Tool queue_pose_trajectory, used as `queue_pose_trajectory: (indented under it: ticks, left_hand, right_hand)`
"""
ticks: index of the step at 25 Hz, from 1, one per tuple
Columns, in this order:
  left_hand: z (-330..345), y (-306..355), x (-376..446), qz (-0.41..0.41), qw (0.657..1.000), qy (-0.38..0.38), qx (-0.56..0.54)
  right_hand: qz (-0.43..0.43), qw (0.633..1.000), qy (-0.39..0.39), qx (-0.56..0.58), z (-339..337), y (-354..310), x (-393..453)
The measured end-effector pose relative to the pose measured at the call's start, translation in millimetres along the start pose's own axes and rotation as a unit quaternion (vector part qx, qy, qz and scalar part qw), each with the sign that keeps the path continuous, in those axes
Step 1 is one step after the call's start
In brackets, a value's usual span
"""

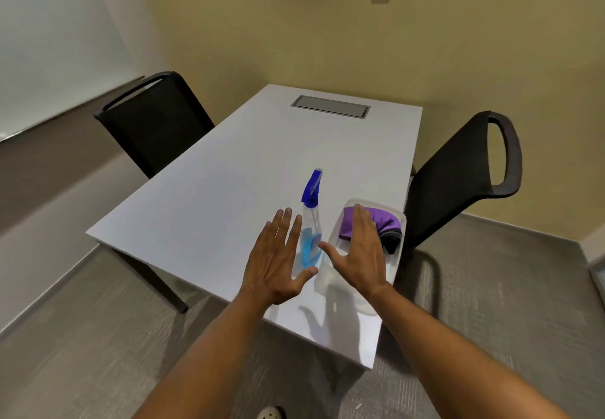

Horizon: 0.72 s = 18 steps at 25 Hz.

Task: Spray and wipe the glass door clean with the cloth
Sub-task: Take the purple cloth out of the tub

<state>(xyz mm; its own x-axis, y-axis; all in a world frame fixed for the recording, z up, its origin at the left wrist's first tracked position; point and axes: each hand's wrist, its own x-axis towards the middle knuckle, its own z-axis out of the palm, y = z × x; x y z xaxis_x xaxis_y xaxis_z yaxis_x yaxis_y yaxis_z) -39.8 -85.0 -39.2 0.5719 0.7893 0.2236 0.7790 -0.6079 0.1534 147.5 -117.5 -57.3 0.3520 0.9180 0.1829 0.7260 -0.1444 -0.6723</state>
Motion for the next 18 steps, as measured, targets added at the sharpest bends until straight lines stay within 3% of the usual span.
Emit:
queue_pose_trajectory:
  ticks: [8, 18]
  left_hand:
    - [16.5, 63.6, 10.2, 0.037, 0.998, -0.046, 0.019]
    - [64.2, 73.6, 119.3, 0.058, 0.993, -0.099, -0.024]
  right_hand:
    - [-0.041, 0.997, -0.011, -0.062, -53.3, 42.5, -8.1]
    - [0.049, 0.997, -0.012, -0.061, -67.7, 97.6, 58.2]
